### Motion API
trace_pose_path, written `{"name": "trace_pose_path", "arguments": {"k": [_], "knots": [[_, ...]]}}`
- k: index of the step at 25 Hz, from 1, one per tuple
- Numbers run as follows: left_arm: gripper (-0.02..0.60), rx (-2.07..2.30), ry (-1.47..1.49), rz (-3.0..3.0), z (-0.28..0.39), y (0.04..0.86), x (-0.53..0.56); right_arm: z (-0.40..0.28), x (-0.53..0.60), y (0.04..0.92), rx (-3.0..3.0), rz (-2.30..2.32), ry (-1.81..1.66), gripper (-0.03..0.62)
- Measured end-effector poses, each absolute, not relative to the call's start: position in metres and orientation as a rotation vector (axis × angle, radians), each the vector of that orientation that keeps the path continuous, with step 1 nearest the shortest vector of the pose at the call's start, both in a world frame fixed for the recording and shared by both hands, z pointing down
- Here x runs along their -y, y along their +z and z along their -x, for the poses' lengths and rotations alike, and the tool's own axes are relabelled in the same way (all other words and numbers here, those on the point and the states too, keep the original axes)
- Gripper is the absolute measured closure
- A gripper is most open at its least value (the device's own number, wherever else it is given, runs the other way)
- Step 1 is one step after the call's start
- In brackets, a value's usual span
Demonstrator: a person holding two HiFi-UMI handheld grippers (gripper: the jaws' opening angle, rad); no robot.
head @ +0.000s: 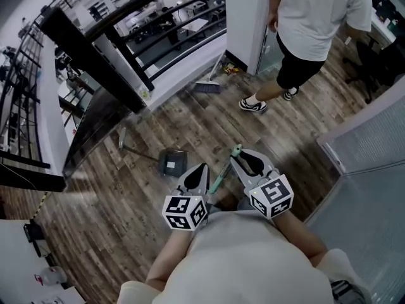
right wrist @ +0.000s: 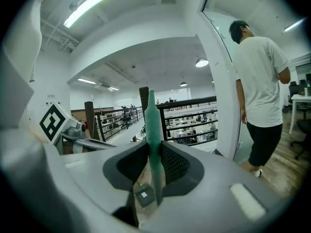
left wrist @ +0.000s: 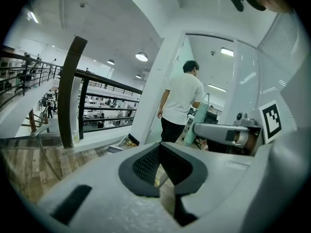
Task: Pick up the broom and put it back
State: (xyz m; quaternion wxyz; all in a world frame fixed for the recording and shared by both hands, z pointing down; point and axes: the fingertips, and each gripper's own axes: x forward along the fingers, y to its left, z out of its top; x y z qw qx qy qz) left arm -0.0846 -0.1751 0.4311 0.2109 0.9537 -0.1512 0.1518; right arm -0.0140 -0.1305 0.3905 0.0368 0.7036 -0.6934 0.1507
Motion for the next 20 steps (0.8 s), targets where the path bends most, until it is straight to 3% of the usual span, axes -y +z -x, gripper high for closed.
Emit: {"name": "trace_pose_path", "arguments": {"k": [20], "knots": [[0.575, 0.181, 0.441, -2.713, -0.073, 0.433, 0.097, -0.126, 0.038, 0.39, 1.977, -2.358, 0.464, 0.499]]}}
